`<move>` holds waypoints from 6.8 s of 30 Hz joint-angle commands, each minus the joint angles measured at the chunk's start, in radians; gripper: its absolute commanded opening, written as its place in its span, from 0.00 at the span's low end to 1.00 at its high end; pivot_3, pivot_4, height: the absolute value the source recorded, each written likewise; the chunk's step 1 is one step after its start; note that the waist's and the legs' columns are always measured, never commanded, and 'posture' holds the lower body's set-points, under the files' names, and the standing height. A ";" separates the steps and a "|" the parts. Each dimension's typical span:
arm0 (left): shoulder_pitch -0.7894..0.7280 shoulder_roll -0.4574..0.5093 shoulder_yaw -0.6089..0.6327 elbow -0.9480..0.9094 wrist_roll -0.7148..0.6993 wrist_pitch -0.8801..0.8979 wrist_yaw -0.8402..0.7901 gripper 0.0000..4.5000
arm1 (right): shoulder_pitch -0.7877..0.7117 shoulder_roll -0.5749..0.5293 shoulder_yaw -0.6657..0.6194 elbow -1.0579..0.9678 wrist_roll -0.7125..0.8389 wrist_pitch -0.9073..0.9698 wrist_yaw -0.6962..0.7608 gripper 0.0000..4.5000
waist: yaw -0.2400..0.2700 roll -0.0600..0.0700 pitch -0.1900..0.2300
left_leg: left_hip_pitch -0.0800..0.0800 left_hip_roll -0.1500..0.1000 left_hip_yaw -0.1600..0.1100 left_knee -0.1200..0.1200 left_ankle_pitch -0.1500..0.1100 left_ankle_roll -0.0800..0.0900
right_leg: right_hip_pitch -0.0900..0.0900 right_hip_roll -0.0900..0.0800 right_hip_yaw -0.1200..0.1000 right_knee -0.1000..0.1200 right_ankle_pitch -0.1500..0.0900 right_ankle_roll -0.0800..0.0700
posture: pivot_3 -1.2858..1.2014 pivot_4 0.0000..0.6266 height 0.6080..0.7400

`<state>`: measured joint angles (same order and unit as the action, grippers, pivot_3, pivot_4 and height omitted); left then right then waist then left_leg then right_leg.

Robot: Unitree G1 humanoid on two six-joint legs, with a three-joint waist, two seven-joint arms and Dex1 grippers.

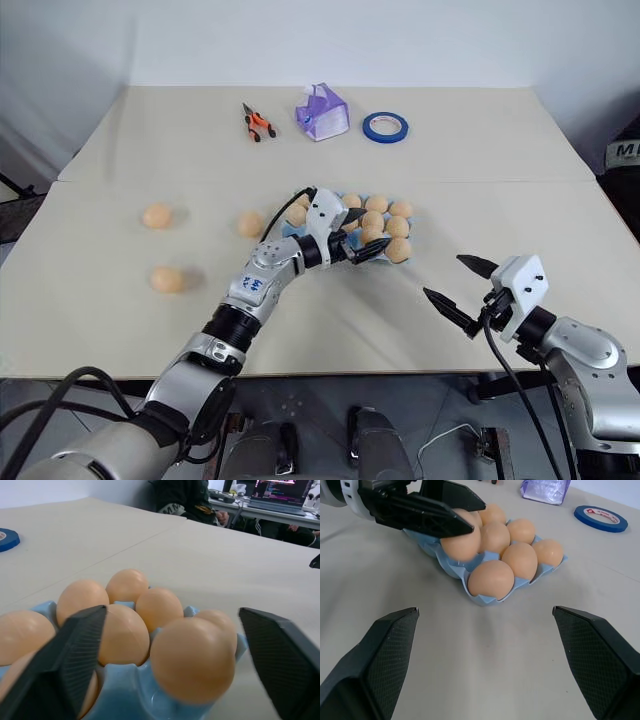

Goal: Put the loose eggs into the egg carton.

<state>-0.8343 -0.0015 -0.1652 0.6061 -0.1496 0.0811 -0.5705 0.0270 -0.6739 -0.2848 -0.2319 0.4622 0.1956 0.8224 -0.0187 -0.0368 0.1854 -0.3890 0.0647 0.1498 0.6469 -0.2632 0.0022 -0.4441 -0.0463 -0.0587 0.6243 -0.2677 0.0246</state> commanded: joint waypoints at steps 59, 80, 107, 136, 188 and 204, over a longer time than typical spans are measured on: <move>0.771 0.666 0.620 -0.586 -0.315 0.313 -0.153 0.99 | -0.253 -0.014 0.088 0.181 -0.037 -0.045 0.125 1.00 | -0.009 0.004 0.002 | 0.002 0.005 0.004 -0.003 -0.010 -0.007 | -0.002 0.000 0.003 -0.003 -0.001 -0.005 | 0.52 0.24 1.00; 0.570 0.704 0.478 -0.473 -0.218 0.271 -0.181 0.54 | -0.217 -0.030 0.057 0.168 -0.041 -0.050 0.107 1.00 | -0.009 0.004 0.002 | 0.003 0.007 0.007 -0.001 -0.012 -0.008 | -0.003 0.000 0.002 0.001 -0.001 -0.005 | 0.52 0.24 1.00; -0.121 0.269 0.071 0.074 -0.098 0.031 -0.434 0.53 | -0.118 0.011 0.027 0.092 -0.044 -0.072 0.042 1.00 | -0.008 0.004 0.002 | 0.003 0.002 0.009 0.002 -0.007 -0.003 | -0.002 0.004 0.007 0.003 0.001 -0.002 | 0.52 0.24 1.00; -0.120 0.264 0.137 0.034 -0.085 0.017 -0.416 0.99 | -0.073 0.033 0.060 0.013 -0.029 -0.035 0.012 1.00 | -0.011 0.003 0.002 | 0.003 0.002 0.009 0.002 -0.007 -0.002 | -0.002 0.003 0.007 0.003 0.001 -0.001 | 0.52 0.24 1.00; 0.443 0.532 0.064 -0.660 -0.141 0.361 -0.267 0.99 | -0.080 0.042 0.047 0.004 -0.036 -0.011 0.029 1.00 | -0.010 0.003 0.002 | 0.004 0.003 0.008 0.000 -0.004 0.000 | -0.002 0.001 0.008 0.003 0.002 -0.002 | 0.52 0.24 1.00; 0.498 0.613 0.057 -0.702 -0.122 0.402 -0.300 0.95 | -0.102 0.042 0.055 0.024 -0.046 -0.014 0.015 1.00 | -0.009 0.003 0.002 | 0.004 0.002 0.008 0.000 -0.004 0.001 | -0.002 0.000 0.008 0.002 0.002 -0.002 | 0.52 0.24 1.00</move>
<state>-0.3422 0.6060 -0.1235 -0.0698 -0.2667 0.4856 -0.8652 -0.0632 -0.6182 -0.2057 -0.1940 0.4093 0.1964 0.8408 -0.0274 -0.0336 0.1876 -0.3854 0.0671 0.1575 0.6472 -0.2669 0.0028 -0.4457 -0.0464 -0.0502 0.6266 -0.2661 0.0226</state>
